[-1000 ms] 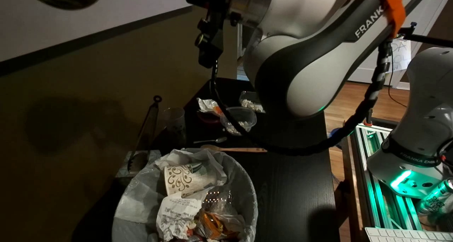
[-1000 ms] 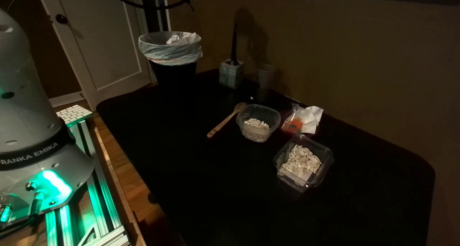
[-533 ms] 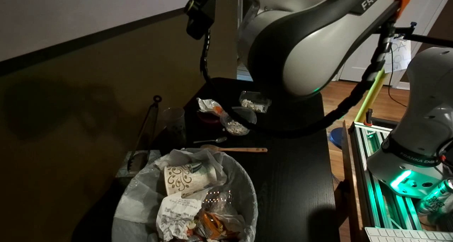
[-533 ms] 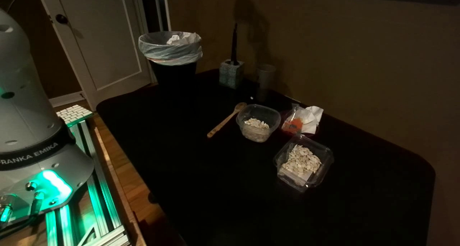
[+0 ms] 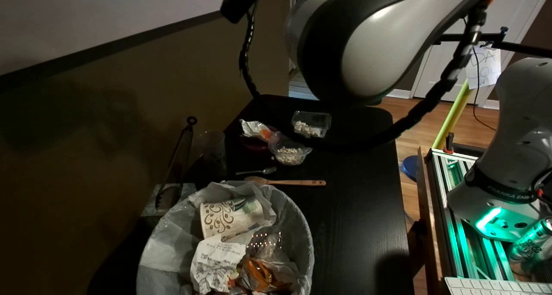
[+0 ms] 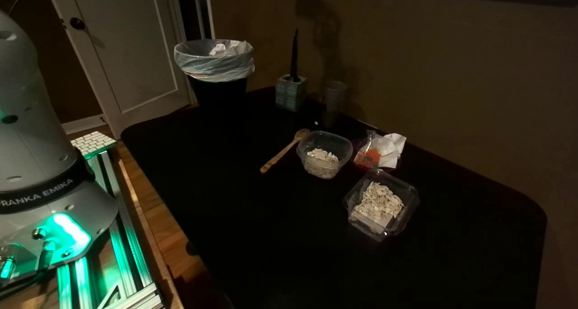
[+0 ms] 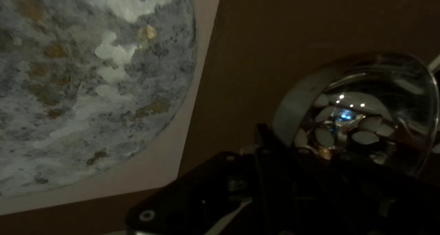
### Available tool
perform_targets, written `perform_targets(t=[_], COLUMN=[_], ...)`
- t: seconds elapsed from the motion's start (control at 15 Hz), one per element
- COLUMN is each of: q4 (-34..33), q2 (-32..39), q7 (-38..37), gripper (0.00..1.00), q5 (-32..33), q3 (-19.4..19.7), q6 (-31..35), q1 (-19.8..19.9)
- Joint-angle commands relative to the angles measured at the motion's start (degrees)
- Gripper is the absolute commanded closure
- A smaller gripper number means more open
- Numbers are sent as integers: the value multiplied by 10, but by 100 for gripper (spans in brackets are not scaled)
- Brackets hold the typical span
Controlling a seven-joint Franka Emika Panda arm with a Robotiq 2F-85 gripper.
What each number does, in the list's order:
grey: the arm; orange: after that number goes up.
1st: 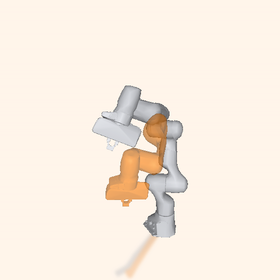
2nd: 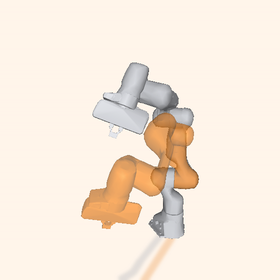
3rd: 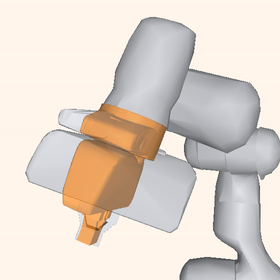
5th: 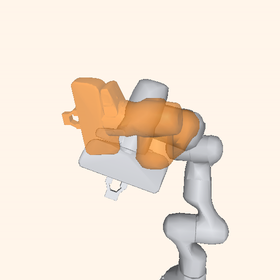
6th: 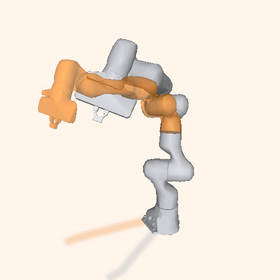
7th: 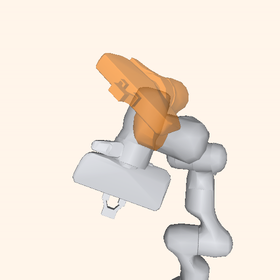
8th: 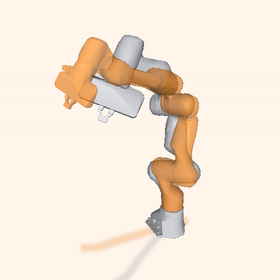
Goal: Pour the contents of the silver bowl into the bin
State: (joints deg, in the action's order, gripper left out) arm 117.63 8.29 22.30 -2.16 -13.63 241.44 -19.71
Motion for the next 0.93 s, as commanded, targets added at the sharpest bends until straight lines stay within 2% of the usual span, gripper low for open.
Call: perform_targets(t=[0.0,0.07,0.2,0.4,0.53,0.87], q4=[134,160,207,242,255,281], q2=[-25,-27,-41,-56,-55,-24], q7=[-6,4,-25,-131,-222,-429], gripper=[99,99,99,99,99,99], q5=[-47,-61,-79,-56,-3,123], q3=[-1,0,-3,-6,-2,11], q6=[7,-2,-34,-65,-64,-9], q1=[2,2,5,18,35,83])
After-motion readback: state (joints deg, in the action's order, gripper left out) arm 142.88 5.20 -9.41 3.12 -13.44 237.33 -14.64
